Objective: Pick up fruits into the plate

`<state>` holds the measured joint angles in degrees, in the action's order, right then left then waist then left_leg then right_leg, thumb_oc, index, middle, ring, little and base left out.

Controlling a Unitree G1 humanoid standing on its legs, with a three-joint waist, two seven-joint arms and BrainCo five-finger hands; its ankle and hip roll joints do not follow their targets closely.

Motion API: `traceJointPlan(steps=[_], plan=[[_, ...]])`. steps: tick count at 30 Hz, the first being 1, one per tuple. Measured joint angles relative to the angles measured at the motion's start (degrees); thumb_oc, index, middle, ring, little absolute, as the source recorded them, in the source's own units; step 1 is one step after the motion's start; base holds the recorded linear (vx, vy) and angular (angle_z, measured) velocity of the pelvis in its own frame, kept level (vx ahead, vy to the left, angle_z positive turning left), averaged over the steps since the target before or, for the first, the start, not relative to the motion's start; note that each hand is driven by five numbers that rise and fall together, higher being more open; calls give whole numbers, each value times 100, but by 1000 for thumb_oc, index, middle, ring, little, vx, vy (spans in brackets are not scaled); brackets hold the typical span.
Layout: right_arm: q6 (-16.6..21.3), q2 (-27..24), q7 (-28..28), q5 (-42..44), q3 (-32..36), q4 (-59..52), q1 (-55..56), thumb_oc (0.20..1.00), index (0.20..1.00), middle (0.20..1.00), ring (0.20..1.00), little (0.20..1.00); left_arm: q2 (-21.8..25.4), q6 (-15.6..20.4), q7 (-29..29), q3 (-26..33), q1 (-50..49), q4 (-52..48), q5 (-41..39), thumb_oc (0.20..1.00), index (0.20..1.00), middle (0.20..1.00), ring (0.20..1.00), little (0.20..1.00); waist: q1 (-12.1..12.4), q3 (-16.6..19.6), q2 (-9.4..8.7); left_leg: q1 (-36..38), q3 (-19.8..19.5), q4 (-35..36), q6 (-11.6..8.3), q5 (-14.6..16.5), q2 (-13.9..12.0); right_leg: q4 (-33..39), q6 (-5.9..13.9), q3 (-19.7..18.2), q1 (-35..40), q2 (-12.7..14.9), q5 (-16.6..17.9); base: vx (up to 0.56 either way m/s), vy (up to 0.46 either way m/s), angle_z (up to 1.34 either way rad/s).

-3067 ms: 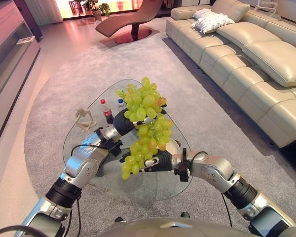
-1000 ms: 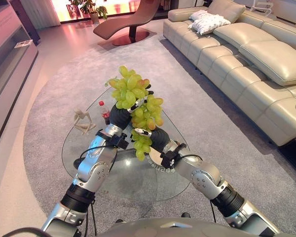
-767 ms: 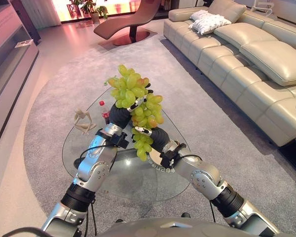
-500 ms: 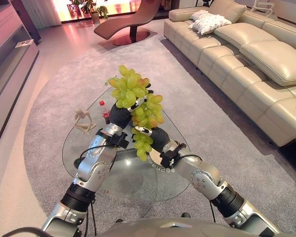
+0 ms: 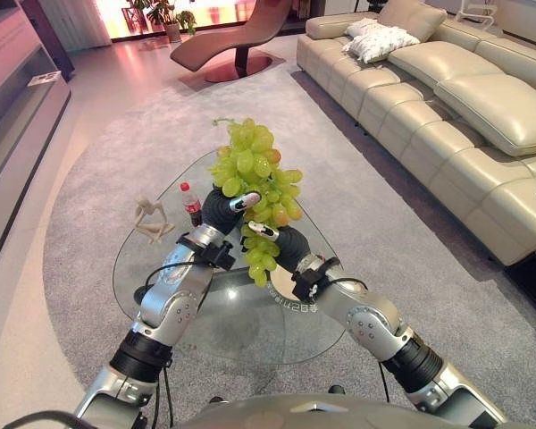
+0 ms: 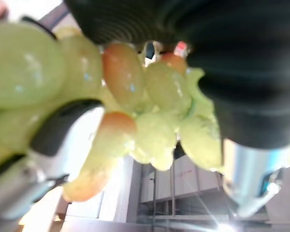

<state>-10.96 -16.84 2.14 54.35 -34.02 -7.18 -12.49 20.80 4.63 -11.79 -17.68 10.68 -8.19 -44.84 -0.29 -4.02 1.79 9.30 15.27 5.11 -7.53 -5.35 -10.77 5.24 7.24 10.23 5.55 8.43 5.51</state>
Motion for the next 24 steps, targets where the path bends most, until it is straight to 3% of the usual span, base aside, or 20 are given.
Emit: traceJointPlan(steps=[8, 14, 24], plan=[[316, -16, 10, -92, 446, -2, 36, 200, 200, 200, 200, 200, 237, -219, -382, 73, -250, 117, 298, 1000, 1000, 1000, 1000, 1000, 18, 8, 16, -4, -9, 1, 2, 1, 2, 0, 0, 8, 3, 6, -1, 0, 4, 0], [579, -165, 102, -429, 1126, 1, 78, 200, 200, 200, 200, 200, 251, -359, -476, 162, -947, 774, 814, 1000, 1000, 1000, 1000, 1000, 26, 63, 128, -27, -23, 6, 10, 7, 1, 2, 0, 20, -12, 17, -2, 0, 8, 1], [912, -287, 110, -1100, 1855, 127, 269, 200, 200, 200, 200, 200, 65, -83, 329, 461, -1519, 3077, 1918, 1000, 1000, 1000, 1000, 1000, 21, 59, 169, -119, -97, 3, 10, 6, 14, 2, 14, 115, -44, 26, -12, -1, 13, 4]])
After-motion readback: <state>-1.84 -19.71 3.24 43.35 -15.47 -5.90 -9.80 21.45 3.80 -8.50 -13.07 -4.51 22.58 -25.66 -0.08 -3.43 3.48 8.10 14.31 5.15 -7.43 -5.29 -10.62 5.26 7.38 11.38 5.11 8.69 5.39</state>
